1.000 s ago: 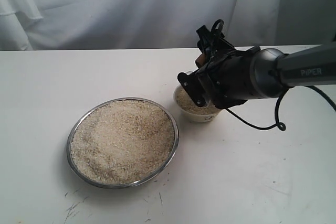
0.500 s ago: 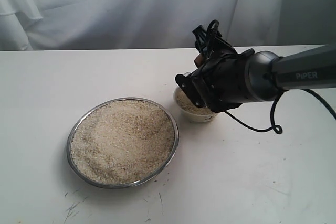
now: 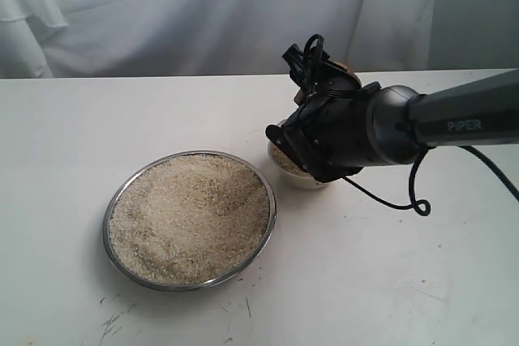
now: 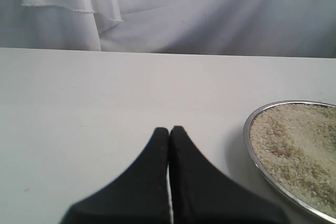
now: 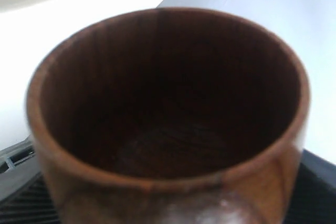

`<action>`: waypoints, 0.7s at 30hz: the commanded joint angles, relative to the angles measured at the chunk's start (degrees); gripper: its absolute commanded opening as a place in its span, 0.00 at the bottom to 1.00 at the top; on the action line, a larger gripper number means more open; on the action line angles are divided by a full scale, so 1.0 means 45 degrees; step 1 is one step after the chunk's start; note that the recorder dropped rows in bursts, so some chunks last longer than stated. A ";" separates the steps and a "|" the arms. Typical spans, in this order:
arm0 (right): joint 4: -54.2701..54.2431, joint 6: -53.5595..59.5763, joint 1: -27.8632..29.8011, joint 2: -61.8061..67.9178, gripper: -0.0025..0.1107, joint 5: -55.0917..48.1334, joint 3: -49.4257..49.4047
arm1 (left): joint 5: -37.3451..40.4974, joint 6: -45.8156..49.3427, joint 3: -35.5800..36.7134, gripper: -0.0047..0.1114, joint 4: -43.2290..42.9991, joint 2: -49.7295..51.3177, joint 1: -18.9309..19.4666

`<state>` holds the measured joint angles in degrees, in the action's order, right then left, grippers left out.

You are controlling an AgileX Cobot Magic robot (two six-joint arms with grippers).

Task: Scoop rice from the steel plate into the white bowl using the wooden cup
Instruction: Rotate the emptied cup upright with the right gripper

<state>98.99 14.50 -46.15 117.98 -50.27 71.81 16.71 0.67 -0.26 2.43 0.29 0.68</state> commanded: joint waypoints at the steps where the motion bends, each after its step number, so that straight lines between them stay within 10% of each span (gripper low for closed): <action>1: 0.0213 0.0092 -0.0153 -0.0078 0.02 -0.0436 -0.0010 | -0.0080 -0.0040 0.0057 0.04 0.0009 -0.0064 -0.0020; 21: -0.4815 -0.5446 0.0391 -0.2510 0.02 0.1714 -0.0010 | -0.0080 -0.0040 0.0057 0.04 0.0009 -0.0064 -0.0020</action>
<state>80.75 -8.79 -44.72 108.09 -44.19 71.81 16.71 0.67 -0.26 2.43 0.29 0.68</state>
